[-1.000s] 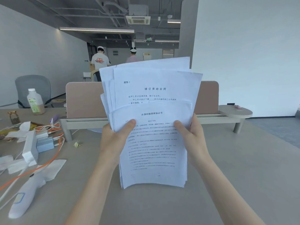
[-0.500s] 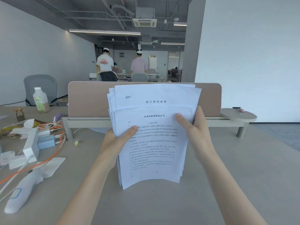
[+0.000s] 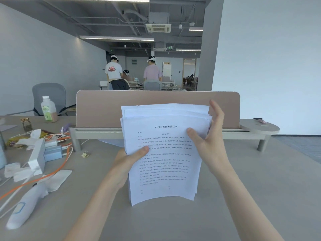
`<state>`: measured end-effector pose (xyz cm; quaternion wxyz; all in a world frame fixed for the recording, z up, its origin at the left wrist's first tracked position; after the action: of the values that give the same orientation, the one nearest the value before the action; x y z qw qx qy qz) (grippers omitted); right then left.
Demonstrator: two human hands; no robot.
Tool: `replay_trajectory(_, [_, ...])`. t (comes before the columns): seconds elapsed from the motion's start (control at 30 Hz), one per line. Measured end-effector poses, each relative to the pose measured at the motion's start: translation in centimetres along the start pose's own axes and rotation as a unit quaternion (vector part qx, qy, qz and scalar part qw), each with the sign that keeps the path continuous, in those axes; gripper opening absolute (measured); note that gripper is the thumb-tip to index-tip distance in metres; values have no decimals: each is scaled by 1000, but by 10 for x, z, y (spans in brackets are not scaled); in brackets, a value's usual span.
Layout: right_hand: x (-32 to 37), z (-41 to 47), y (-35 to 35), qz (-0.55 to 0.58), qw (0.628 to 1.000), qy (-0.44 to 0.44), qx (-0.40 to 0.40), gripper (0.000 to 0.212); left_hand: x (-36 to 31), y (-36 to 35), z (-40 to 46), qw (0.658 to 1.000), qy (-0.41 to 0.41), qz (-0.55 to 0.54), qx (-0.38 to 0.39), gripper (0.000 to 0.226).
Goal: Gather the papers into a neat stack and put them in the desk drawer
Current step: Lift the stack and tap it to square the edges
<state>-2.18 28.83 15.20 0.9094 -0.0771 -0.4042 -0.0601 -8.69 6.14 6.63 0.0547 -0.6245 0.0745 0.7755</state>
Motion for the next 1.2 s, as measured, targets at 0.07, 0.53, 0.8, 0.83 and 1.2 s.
replay_trajectory(0.07, [8,1,1,-51,998,39,9,85,-3,-4,-1,1000,-3,0,-6,36])
replay_trajectory(0.53, [8,13,22,-218,974,55,11,45,16,-21,-4,998,31,-5,47,34])
replay_trajectory(0.8, [-3,14,20,-206,978,34,27,45,30,-24,-2,998,42,-19,42,38])
replay_trajectory(0.83, [-5,14,20,-204,978,24,29,45,32,-24,-2,998,45,-19,43,37])
replay_trajectory(1.2, [-69,1,24,83,974,-205,-43,32,56,-31,-8,996,84,6,18,24])
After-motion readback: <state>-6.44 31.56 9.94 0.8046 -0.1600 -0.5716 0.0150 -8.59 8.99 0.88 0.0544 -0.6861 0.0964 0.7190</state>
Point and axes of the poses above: each hand's wrist, its own z-axis towards the middle knuckle, its own y-axis out of the back of the hand, x = y × z, the point moved 7 cm from there along z, towards the middle knuckle, and after that the axes turned 15 degrees about z, right-handed, at the moved point
